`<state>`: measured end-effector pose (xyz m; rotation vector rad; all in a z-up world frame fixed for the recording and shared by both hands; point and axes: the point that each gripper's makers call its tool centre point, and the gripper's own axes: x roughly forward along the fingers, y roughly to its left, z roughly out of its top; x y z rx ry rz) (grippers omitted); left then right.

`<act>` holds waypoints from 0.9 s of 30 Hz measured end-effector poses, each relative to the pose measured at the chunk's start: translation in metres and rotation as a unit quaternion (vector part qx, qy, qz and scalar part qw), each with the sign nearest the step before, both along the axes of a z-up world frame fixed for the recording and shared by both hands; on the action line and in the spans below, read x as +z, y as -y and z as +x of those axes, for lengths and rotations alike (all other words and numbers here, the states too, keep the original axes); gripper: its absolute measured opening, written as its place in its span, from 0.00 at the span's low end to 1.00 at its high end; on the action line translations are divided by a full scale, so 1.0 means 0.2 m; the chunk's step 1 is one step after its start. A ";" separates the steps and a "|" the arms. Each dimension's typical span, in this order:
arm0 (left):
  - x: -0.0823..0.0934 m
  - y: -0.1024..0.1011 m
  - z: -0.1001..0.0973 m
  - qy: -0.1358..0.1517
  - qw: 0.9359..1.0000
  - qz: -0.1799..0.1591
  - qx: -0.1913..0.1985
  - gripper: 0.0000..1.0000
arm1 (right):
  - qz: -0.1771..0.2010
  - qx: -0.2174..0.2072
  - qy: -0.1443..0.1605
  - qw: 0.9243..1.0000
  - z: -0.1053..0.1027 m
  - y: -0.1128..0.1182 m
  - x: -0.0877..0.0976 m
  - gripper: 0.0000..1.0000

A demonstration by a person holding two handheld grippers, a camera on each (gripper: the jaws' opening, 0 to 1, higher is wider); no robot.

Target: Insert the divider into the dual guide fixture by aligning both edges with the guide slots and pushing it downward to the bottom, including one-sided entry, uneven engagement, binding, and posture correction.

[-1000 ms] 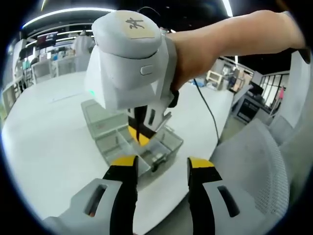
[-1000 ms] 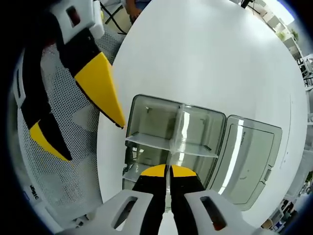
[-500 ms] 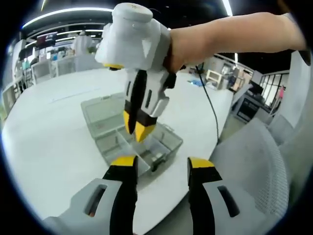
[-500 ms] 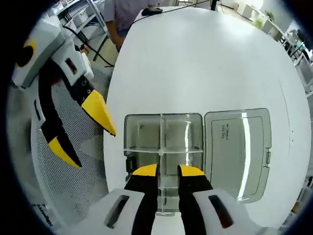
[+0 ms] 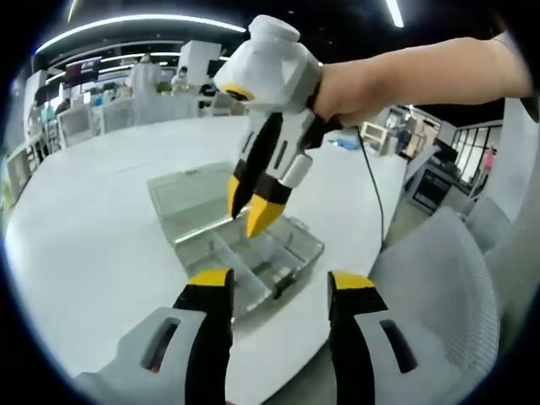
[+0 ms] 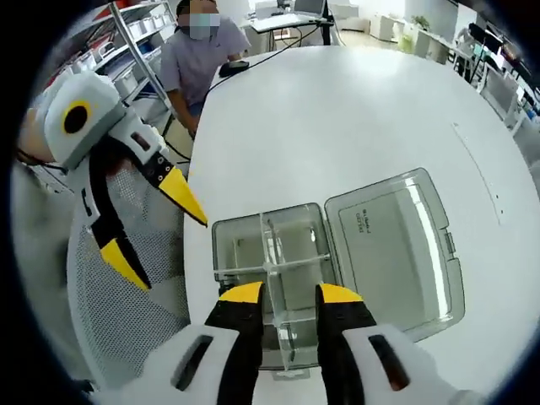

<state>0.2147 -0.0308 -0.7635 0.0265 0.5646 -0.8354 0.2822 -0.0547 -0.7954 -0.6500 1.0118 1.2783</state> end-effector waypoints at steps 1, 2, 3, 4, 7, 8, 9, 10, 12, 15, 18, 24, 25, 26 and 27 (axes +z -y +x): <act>0.01 -0.01 0.00 0.002 1.000 0.000 0.002 0.45 | 0.011 -0.007 -0.001 1.000 0.00 -0.01 0.01 0.22; 0.01 -0.01 0.01 0.001 1.000 0.000 0.004 0.46 | 0.025 -0.015 -0.005 1.000 0.00 -0.01 0.01 0.24; 0.01 -0.01 0.01 0.002 1.000 0.001 0.006 0.48 | 0.041 -0.019 -0.005 0.999 0.00 -0.02 0.02 0.25; 0.01 -0.03 0.02 0.002 1.000 0.001 0.010 0.49 | 0.052 -0.022 0.000 0.998 0.01 -0.01 0.03 0.27; 0.01 -0.06 0.03 0.002 1.000 0.002 0.015 0.51 | 0.084 -0.046 0.000 0.995 0.02 0.00 0.04 0.28; 0.02 -0.07 0.04 0.003 1.000 0.003 0.017 0.52 | 0.091 -0.050 0.001 0.995 0.01 0.01 0.04 0.29; 0.02 -0.08 0.04 0.004 1.000 0.003 0.019 0.54 | 0.102 -0.059 0.002 0.993 0.01 0.02 0.05 0.30; 0.02 -0.10 0.05 0.005 1.000 0.003 0.022 0.55 | 0.108 -0.063 0.003 0.992 0.01 0.03 0.05 0.31; 0.03 -0.12 0.06 0.005 1.000 0.004 0.028 0.57 | 0.127 -0.075 0.001 0.989 0.00 0.04 0.06 0.32; 0.04 -0.15 0.07 0.007 0.999 0.003 0.034 0.60 | 0.160 -0.092 0.002 0.983 0.01 0.05 0.08 0.35; 0.04 -0.16 0.07 0.009 0.999 0.009 0.030 0.62 | 0.175 -0.088 0.009 0.981 -0.03 0.09 0.09 0.38; 0.05 -0.18 0.07 0.012 0.999 0.010 0.033 0.69 | 0.202 -0.094 0.027 0.975 -0.08 0.16 0.09 0.46; 0.05 -0.18 0.07 0.013 0.999 0.010 0.032 0.70 | 0.207 -0.098 0.025 0.973 -0.09 0.17 0.09 0.48; 0.05 -0.18 0.07 0.014 0.999 0.012 0.032 0.71 | 0.213 -0.100 0.027 0.972 -0.10 0.18 0.10 0.49; 0.06 -0.18 0.06 0.014 0.999 0.012 0.032 0.72 | 0.215 -0.101 0.032 0.971 -0.11 0.19 0.10 0.51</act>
